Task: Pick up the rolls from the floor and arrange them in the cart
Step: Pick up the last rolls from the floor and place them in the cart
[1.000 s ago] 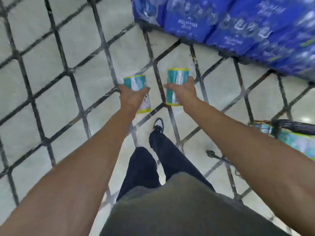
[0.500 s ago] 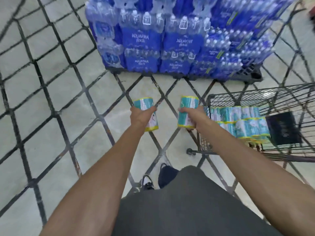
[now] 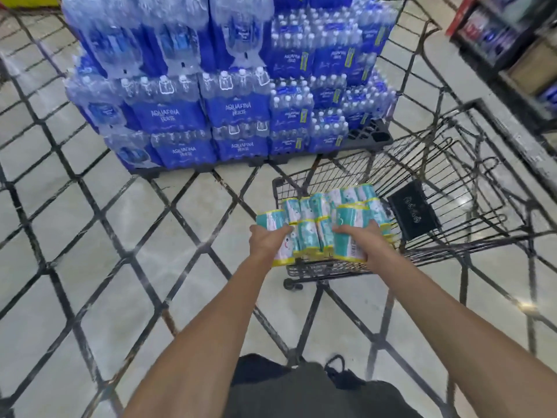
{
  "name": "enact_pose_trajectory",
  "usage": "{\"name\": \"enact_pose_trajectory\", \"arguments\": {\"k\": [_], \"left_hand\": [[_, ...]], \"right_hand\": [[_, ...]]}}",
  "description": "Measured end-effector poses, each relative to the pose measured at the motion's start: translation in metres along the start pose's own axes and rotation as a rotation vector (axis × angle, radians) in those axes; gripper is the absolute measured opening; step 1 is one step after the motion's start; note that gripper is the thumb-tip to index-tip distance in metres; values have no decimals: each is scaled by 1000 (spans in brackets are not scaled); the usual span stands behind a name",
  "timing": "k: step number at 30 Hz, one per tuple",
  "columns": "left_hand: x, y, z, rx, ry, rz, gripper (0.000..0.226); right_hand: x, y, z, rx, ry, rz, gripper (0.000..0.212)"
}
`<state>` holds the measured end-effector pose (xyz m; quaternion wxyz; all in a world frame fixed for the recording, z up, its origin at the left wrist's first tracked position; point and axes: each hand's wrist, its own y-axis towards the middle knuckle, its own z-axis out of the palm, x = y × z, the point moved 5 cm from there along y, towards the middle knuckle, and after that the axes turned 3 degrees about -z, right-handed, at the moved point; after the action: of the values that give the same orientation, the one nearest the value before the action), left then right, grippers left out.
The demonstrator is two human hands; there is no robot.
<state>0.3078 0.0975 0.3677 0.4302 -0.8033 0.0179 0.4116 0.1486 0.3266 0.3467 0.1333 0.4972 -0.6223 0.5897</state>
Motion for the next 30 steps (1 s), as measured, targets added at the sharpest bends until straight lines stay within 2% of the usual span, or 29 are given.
{"name": "enact_pose_trajectory", "arguments": {"k": [2,3,4,6,7,8,12,14,16,18,20,23,26,30], "left_hand": [[0,-12,55,45,29,-2,100],[1,-16,79,69,42,-21,107],[1,-19,101,82,44,-19,112],[3,-20,136,92,51,-27,122],[0,-26,149,108,62,-36,123],[-5,-31,161,105,72,-40,123],[-17,-19,201,96,110,-65,115],[-24,-3,217,83,119,-87,115],[-32,17,233,71,128,-113,115],[-39,39,251,60,137,-139,116],[-47,61,270,57,150,-170,116],[-63,86,294,60,188,-200,115],[-81,115,315,65,184,-219,118],[-108,156,340,45,234,-233,115]], "right_hand": [[-32,45,-52,-11,23,-11,151],[-36,48,-78,-40,48,-7,144],[-28,35,-98,-68,70,-6,129],[3,-5,-120,-83,75,22,82],[9,-9,-130,-85,80,29,66],[12,-6,-138,-73,83,23,59],[1,35,-160,-66,67,48,63],[0,55,-161,-68,46,97,79],[-5,85,-162,-63,5,113,104],[-8,114,-163,-54,-41,145,115],[-5,139,-162,-47,-82,185,110],[0,178,-159,-38,-132,222,114],[6,225,-156,-47,-152,229,97],[37,279,-147,-35,-147,216,106]]}}
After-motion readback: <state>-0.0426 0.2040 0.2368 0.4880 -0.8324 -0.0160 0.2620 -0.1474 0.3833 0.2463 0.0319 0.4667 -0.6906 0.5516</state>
